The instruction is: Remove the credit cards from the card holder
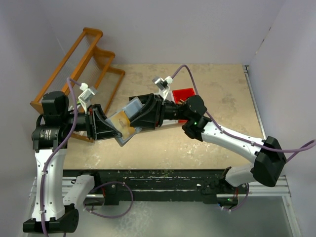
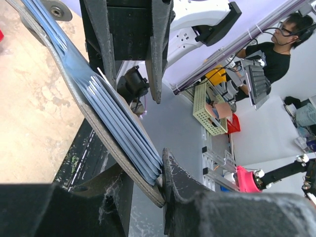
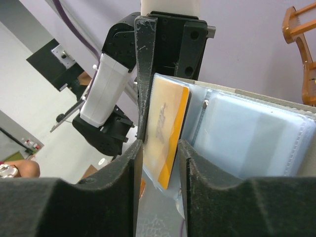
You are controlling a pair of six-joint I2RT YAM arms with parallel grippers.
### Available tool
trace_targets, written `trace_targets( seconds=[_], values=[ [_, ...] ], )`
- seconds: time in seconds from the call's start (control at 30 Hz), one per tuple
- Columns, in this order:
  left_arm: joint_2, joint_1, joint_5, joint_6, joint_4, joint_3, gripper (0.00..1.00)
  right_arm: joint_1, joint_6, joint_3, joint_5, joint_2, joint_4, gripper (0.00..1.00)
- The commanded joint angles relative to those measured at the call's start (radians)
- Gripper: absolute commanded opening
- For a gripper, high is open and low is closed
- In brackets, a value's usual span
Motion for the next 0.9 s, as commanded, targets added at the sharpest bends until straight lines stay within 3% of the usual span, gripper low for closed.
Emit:
trace_targets(
  seconds=[0.0, 0.17, 0.27, 0.4, 0.53, 0.87],
  values=[
    [0.0, -0.012, -0.052, 0.024, 0.095, 0.026, 0.0, 0.061, 0.024, 0.013, -0.047, 0.024, 0.049, 0.39],
    [-0.006, -0.012, -0.049, 0.037, 0.097, 0.036, 0.0, 0.074, -0.002, 0.006, 0.024, 0.034, -0.023, 0.28],
    [-0.01, -0.012, -0.046, 0.045, 0.095, 0.036, 0.0, 0.082, -0.028, -0.008, 0.094, 0.02, -0.076, 0.17],
    [-0.01, -0.012, -0.02, 0.065, 0.083, 0.036, 0.0, 0.084, -0.009, -0.062, 0.1, -0.006, -0.014, 0.0],
    [-0.006, -0.012, 0.015, 0.108, 0.054, 0.03, 0.04, 0.083, 0.022, -0.122, 0.071, -0.029, 0.038, 0.0],
    [0.003, -0.011, 0.046, 0.136, 0.043, 0.024, 0.0, 0.081, 0.01, -0.181, 0.126, -0.121, 0.007, 0.0]
  ],
)
